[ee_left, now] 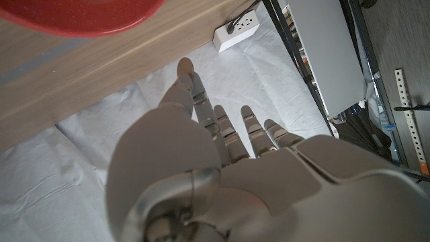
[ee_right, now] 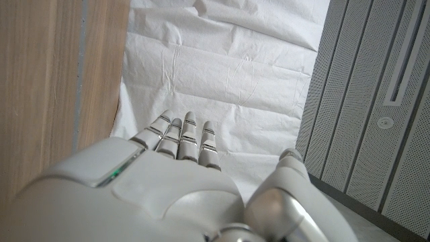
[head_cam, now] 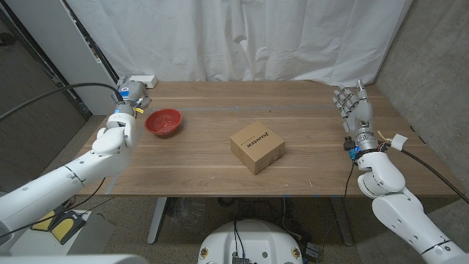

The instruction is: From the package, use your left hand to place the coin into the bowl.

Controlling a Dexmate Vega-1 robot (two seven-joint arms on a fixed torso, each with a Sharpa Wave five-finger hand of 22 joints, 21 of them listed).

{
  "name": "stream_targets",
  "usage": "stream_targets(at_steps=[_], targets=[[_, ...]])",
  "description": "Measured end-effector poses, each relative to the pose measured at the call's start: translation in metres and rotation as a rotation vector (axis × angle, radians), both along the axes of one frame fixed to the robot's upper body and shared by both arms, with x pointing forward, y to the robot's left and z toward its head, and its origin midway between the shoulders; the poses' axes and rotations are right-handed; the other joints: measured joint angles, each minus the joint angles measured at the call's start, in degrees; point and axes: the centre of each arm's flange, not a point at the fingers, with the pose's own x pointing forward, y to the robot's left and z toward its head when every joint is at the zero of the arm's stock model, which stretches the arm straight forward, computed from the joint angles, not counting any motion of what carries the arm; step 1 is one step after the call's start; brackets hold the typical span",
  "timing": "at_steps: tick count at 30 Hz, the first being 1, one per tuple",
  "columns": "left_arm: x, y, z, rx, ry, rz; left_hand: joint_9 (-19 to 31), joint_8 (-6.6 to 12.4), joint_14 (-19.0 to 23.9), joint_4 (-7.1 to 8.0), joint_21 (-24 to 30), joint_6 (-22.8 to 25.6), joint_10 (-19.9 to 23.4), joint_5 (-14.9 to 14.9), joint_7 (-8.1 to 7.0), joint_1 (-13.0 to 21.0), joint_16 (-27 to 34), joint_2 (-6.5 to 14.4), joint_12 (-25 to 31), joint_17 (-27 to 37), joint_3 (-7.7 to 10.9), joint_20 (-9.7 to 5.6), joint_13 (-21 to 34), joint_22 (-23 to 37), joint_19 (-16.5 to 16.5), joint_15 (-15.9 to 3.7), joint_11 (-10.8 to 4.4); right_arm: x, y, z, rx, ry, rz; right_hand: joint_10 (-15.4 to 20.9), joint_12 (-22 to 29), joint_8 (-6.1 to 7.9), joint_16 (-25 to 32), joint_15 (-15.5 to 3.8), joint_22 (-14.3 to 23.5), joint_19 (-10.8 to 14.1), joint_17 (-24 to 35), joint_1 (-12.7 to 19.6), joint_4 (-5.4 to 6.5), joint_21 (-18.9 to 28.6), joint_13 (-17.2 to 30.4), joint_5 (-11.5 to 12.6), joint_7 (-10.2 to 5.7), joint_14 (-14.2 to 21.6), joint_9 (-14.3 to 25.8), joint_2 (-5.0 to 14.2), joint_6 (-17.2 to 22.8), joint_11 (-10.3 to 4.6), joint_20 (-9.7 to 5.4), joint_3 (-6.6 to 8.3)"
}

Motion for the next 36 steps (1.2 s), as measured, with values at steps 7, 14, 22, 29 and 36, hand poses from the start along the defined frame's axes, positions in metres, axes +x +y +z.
stream_targets(at_steps=[7,14,22,29,36], targets=[[0.015,-0.001,-0.008,-0.013,0.035,0.001,0.0,0.04,0.0,0.02,0.0,-0.11,0.02,0.0,-0.11,-0.3,0.0,-0.31,-0.44,0.0,0.03,0.0,-0.2,0.0,0.0,0.0,-0.02,0.002,0.001,0.003,-0.007,0.004,-0.002,0.0,0.0,0.0,0.0,-0.3,0.0,0.0,-0.08,0.0,0.0,0.0,0.0,0.0,0.0,0.3,0.0,0.0,0.0,0.0,0.0,0.0],[0.028,-0.006,-0.017,-0.026,0.066,-0.018,0.0,0.04,0.22,-0.32,0.23,-0.11,0.51,0.0,-0.11,-0.3,0.0,-0.31,-0.44,-0.16,0.37,-0.1,-0.27,0.0,0.71,0.21,-0.11,0.002,0.001,0.007,-0.013,0.002,-0.003,0.0,0.0,0.0,0.0,-0.3,0.0,-0.01,-0.13,0.0,0.0,0.0,0.0,0.0,0.0,0.3,0.0,0.0,0.0,0.0,0.0,0.0],[0.038,-0.01,-0.03,-0.049,0.095,-0.041,0.0,0.04,0.31,-0.57,0.26,-0.07,0.71,-0.04,-0.07,-0.3,-0.25,-0.31,-0.89,-0.15,0.62,-0.31,-0.53,0.0,1.13,0.3,0.1,0.002,0.003,0.008,-0.018,0.004,-0.004,0.0,0.0,0.0,0.0,-0.3,0.0,-0.01,-0.13,0.0,0.0,0.0,0.0,0.0,0.0,0.3,0.0,0.0,0.0,0.0,0.0,0.0],[0.043,-0.014,-0.041,-0.069,0.106,-0.055,0.0,0.05,0.31,-0.68,0.26,-0.05,0.71,-0.04,-0.05,-0.6,-0.46,-0.62,-0.89,-0.41,0.73,-0.31,-0.53,0.0,1.13,0.3,0.1,0.001,0.007,0.01,-0.016,0.005,-0.002,0.0,0.0,0.0,0.0,-0.3,0.0,-0.02,-0.13,0.0,0.0,0.0,0.0,0.0,0.0,0.3,0.0,0.0,0.0,0.0,0.0,0.0],[0.045,-0.016,-0.051,-0.088,0.122,-0.066,0.0,0.97,0.08,-1.11,0.26,-0.05,0.47,-0.04,-0.05,-0.6,-0.68,-0.62,-1.33,-0.42,1.15,-0.31,-0.53,0.0,1.13,0.08,0.29,0.0,0.011,0.01,-0.018,0.011,0.001,0.0,0.0,0.0,0.0,-0.3,0.0,-0.01,-0.12,0.22,0.0,0.0,0.0,0.0,0.0,0.3,0.0,0.22,0.0,0.0,0.0,0.0]])
